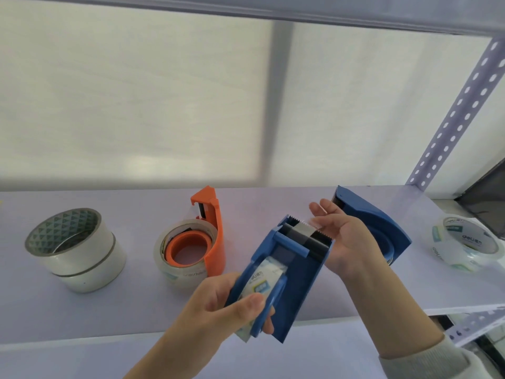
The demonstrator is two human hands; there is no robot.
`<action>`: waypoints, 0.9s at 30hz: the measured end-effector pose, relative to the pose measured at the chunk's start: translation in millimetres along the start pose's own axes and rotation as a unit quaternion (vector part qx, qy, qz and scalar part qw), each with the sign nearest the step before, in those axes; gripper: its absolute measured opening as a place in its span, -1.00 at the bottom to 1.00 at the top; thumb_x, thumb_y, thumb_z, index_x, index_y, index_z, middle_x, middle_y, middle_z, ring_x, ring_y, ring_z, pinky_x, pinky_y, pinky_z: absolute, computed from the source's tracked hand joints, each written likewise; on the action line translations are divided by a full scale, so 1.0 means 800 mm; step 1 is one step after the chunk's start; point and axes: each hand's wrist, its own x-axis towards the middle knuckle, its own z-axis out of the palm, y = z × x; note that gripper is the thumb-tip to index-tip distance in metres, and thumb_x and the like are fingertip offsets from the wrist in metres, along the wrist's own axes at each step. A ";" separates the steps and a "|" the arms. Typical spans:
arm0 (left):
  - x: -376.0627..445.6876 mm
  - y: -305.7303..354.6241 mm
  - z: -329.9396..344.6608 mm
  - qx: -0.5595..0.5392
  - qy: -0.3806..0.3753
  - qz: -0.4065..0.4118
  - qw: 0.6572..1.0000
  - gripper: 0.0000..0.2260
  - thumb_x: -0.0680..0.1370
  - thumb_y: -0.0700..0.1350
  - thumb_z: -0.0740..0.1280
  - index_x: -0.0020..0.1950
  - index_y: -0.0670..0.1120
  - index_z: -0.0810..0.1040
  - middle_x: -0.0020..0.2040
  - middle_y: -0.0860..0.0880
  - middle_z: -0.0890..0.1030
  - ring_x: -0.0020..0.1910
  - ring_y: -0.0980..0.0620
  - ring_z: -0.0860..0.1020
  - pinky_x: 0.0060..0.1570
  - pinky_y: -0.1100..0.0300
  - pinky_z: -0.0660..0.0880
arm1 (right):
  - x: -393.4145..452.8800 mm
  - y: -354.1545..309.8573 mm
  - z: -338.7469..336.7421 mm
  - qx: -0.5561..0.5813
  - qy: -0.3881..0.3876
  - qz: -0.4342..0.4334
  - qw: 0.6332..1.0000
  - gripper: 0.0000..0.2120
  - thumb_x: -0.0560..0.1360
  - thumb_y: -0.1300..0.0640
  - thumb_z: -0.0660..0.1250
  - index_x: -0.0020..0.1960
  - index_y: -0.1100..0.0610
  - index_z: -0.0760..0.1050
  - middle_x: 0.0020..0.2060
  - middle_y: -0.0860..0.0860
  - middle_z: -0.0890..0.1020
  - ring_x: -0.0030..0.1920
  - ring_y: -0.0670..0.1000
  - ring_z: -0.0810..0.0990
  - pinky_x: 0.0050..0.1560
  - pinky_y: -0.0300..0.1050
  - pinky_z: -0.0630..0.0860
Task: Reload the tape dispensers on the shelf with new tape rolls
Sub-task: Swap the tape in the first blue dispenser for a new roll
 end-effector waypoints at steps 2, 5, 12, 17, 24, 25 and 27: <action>-0.002 -0.001 -0.002 -0.015 0.000 0.008 1.000 -0.59 0.23 0.23 0.49 -0.13 -0.06 0.67 -0.29 -0.06 0.66 -0.28 0.06 0.61 -0.19 0.21 0.53 | -0.005 0.004 0.001 0.041 -0.014 0.031 0.999 -0.68 0.45 0.49 0.12 -0.10 0.14 0.52 -0.17 0.04 0.60 0.00 0.11 0.48 0.20 0.09 0.46; -0.004 0.000 -0.003 -0.059 -0.005 0.024 0.998 -0.59 0.23 0.18 0.53 -0.14 -0.12 0.66 -0.30 -0.08 0.65 -0.33 0.04 0.60 -0.24 0.21 0.53 | -0.014 0.010 0.000 0.088 -0.048 0.065 0.993 -0.75 0.47 0.42 0.14 -0.11 0.13 0.48 -0.21 0.06 0.52 -0.07 0.13 0.48 0.07 0.12 0.50; -0.005 -0.001 -0.003 -0.177 0.022 0.074 0.981 -0.64 0.25 0.09 0.54 -0.25 -0.19 0.64 -0.37 -0.13 0.61 -0.32 -0.02 0.56 -0.29 0.20 0.52 | -0.018 0.038 -0.005 0.084 -0.196 0.067 0.975 -0.44 0.27 0.25 0.40 0.28 0.26 0.48 0.23 0.24 0.53 0.10 0.23 0.54 0.25 0.19 0.42; -0.003 -0.003 -0.004 -0.230 0.050 0.095 0.967 -0.63 0.28 0.08 0.51 -0.28 -0.24 0.58 -0.41 -0.14 0.55 -0.28 -0.06 0.53 -0.23 0.12 0.51 | -0.021 0.053 -0.007 0.019 -0.210 -0.028 0.977 -0.50 0.49 0.13 0.35 0.33 0.37 0.35 0.24 0.32 0.50 0.18 0.29 0.47 0.26 0.25 0.37; 0.004 -0.015 -0.019 -0.408 -0.011 0.099 0.908 -0.77 0.47 0.00 0.35 -0.10 -0.17 0.60 -0.34 -0.08 0.60 -0.20 -0.04 0.56 -0.02 0.07 0.51 | -0.030 0.062 -0.018 -0.040 -0.149 -0.200 0.968 -0.46 0.03 -0.04 0.68 -0.04 0.07 0.66 -0.29 0.05 0.69 -0.14 0.15 0.54 0.19 0.14 0.39; 0.005 -0.018 -0.020 -0.428 -0.029 0.094 0.898 -0.76 0.51 0.00 0.30 -0.06 -0.17 0.59 -0.31 -0.09 0.62 -0.16 -0.04 0.57 0.03 0.06 0.50 | -0.035 0.063 -0.016 -0.058 -0.150 -0.215 0.963 -0.47 0.06 -0.05 0.66 -0.02 0.08 0.66 -0.28 0.05 0.71 -0.14 0.13 0.59 0.22 0.14 0.42; 0.008 -0.021 -0.017 -0.442 -0.040 0.085 0.892 -0.74 0.55 0.00 0.25 -0.02 -0.17 0.59 -0.27 -0.10 0.63 -0.12 -0.04 0.57 0.08 0.06 0.48 | -0.045 0.065 -0.012 -0.086 -0.150 -0.235 0.956 -0.48 0.13 -0.03 0.64 0.02 0.15 0.65 -0.20 0.09 0.72 -0.09 0.12 0.65 0.25 0.21 0.46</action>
